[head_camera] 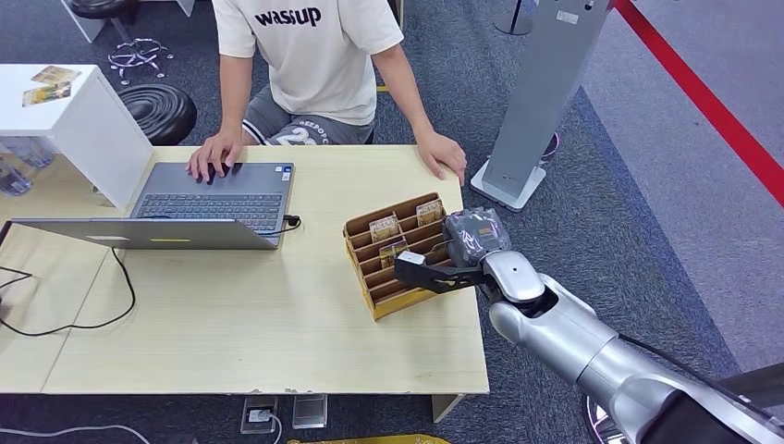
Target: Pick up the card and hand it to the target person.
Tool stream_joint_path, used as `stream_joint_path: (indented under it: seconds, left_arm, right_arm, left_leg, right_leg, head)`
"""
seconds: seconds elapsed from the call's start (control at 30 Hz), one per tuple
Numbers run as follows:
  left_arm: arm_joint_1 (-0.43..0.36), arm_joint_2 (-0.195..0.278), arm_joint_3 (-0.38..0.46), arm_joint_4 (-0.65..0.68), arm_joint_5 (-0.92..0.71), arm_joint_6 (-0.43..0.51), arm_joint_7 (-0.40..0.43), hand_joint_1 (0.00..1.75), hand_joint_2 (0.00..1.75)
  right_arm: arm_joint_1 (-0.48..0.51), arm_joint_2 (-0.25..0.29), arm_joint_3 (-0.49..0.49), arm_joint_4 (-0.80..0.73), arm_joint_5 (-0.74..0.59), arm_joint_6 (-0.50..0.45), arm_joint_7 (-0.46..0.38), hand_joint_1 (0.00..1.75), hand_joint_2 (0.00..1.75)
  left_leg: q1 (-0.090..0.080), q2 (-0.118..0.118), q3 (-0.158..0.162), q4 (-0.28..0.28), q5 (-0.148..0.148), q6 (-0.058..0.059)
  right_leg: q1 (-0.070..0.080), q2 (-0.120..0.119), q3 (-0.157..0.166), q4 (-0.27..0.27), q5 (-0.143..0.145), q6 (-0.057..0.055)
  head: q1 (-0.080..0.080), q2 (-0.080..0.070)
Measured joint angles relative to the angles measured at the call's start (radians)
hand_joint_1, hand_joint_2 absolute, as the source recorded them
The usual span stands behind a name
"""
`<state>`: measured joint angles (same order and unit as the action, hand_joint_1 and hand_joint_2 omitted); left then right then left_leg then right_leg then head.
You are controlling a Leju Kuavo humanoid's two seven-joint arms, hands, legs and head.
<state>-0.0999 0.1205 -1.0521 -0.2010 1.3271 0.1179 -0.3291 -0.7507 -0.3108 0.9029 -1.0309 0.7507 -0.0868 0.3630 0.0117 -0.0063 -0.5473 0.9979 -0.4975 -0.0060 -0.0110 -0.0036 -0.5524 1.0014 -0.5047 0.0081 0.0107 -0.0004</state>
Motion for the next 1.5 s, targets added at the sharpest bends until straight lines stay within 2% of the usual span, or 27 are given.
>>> stream_joint_path:
  seconds: [0.17,0.33,0.5,0.7,0.87,1.0,1.23,1.37,1.5]
  left_arm:
    - [0.001,0.004,0.000,0.000,0.004,0.003,0.004,0.00,0.00]
    - [0.003,0.009,0.000,0.000,0.016,0.005,0.015,0.00,0.00]
    - [0.003,0.010,0.000,0.000,0.027,0.009,0.018,0.00,0.00]
    - [0.003,0.010,0.000,0.000,0.031,0.009,0.018,0.00,0.00]
    - [0.002,0.010,0.000,0.000,0.031,0.009,0.018,0.00,0.00]
    - [0.002,0.010,0.000,0.000,0.026,0.007,0.018,0.00,0.00]
    - [0.000,0.008,0.000,0.000,0.009,0.007,0.023,0.00,0.00]
    - [-0.004,0.003,-0.001,0.000,0.000,0.007,0.034,0.00,0.00]
    - [-0.007,0.000,-0.004,0.000,-0.002,0.005,0.048,0.00,0.00]
  right_arm:
    - [-0.005,-0.025,-0.022,-0.047,-0.061,0.046,0.036,1.33,1.75]
    - [-0.022,-0.086,-0.052,-0.155,-0.138,0.144,0.106,1.33,1.75]
    - [-0.043,-0.143,-0.084,-0.284,-0.169,0.185,0.147,1.33,1.75]
    - [-0.048,-0.181,-0.116,-0.424,-0.166,0.187,0.158,1.33,1.75]
    - [-0.028,-0.188,-0.131,-0.505,-0.116,0.156,0.125,1.33,1.75]
    - [0.000,-0.182,-0.144,-0.535,-0.054,0.071,0.059,1.33,1.75]
    - [0.065,-0.125,-0.171,-0.473,0.048,-0.226,-0.102,1.33,1.75]
    - [0.080,-0.083,-0.172,-0.371,0.112,-0.371,-0.133,1.33,1.75]
    - [0.084,-0.049,-0.172,-0.267,0.204,-0.459,-0.119,1.33,1.75]
  left_leg:
    - [0.000,0.000,0.000,0.000,0.000,0.000]
    - [0.000,0.000,-0.001,0.000,0.000,0.000]
    - [0.000,0.000,-0.001,0.000,0.000,0.000]
    - [0.000,0.000,-0.001,0.000,0.000,0.000]
    - [0.000,0.000,-0.001,0.000,0.000,0.000]
    - [0.000,0.000,-0.002,0.000,0.000,0.000]
    - [0.000,0.000,-0.002,0.000,0.000,0.000]
    - [0.000,0.000,-0.002,0.000,0.000,0.000]
    - [0.000,0.000,-0.002,0.000,0.000,0.000]
  right_leg:
    - [0.000,0.000,0.000,0.000,0.000,0.000]
    - [0.000,0.000,-0.001,0.000,0.000,0.000]
    - [0.000,0.000,-0.001,0.000,0.000,0.000]
    - [0.000,0.000,-0.001,0.000,0.000,0.000]
    - [0.000,0.000,-0.001,0.000,0.000,0.000]
    - [0.000,0.000,-0.001,0.000,0.000,0.000]
    - [0.000,0.000,-0.001,0.000,0.000,0.000]
    - [0.000,0.000,-0.001,0.000,0.000,0.000]
    - [0.000,0.000,-0.001,0.000,0.000,0.000]
  head:
    - [0.000,0.000]
    - [0.001,0.000]
    - [0.000,0.000]
    - [-0.001,0.000]
    - [0.000,0.000]
    - [0.001,0.000]
    - [-0.001,0.000]
    - [0.000,0.000]
    - [0.001,0.000]
